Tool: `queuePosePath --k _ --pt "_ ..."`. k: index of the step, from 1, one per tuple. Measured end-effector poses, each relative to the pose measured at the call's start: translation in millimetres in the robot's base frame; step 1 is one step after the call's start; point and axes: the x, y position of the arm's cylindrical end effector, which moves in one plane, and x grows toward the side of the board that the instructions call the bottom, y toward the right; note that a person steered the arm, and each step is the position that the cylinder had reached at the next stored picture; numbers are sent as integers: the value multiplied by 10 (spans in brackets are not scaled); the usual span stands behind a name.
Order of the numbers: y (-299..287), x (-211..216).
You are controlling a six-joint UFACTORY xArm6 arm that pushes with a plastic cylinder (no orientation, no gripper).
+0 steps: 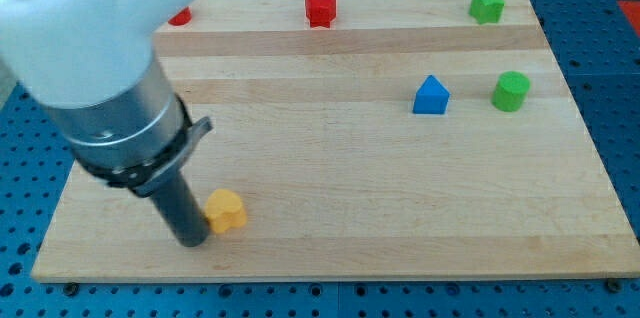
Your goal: Push the blue cube to the bottom left
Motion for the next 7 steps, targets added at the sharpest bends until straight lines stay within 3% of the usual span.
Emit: queuePosePath --k 3,7 --pt "401 -904" --pt "-671 -1132"
